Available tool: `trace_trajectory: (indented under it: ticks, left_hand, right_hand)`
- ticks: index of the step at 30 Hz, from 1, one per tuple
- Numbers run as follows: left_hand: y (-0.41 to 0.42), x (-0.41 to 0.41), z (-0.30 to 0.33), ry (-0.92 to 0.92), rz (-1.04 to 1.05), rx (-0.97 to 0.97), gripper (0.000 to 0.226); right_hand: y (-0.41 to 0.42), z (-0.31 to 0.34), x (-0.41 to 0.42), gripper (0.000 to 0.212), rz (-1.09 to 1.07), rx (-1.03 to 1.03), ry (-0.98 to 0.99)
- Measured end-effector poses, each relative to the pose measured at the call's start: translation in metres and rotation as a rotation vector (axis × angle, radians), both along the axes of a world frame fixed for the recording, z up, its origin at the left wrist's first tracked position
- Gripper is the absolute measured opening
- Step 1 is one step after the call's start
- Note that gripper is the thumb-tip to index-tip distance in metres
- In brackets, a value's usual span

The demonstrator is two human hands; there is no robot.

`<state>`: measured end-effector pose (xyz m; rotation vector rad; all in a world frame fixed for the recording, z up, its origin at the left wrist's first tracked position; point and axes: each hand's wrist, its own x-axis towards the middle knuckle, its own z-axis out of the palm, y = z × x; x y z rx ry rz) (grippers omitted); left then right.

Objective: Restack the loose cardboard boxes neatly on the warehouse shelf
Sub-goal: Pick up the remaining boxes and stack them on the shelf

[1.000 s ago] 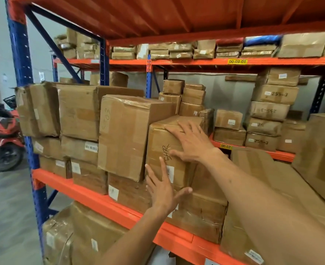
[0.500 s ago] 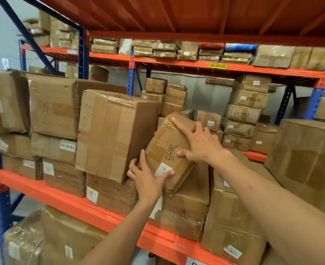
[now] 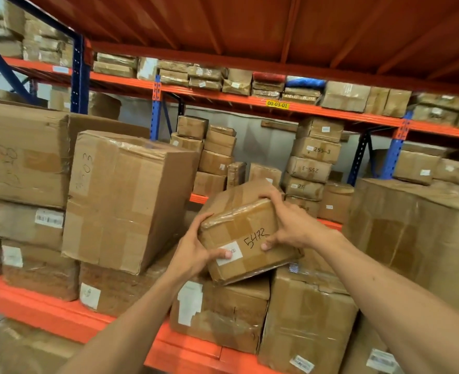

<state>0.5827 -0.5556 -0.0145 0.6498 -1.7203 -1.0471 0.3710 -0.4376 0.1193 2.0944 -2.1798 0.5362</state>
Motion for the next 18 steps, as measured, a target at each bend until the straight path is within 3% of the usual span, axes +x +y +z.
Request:
trace_trajectory:
  ticks: [2,7,18]
  left_hand:
    - [-0.003,-0.004,0.007,-0.008,0.011,-0.025,0.098]
    - [0.004,-0.005,0.029,-0.04,0.055,-0.151,0.092]
    - [0.065,-0.048,0.1,-0.206,0.009,-0.405,0.094]
  right_hand:
    - [0.001,-0.01,-0.008,0.113,0.001,-0.044,-0.073]
    - [0.005,-0.018,-0.02,0.099,0.009,-0.181,-0.178]
    - [0.094,-0.016,-0.063,0.097,-0.065,-0.408,-0.388]
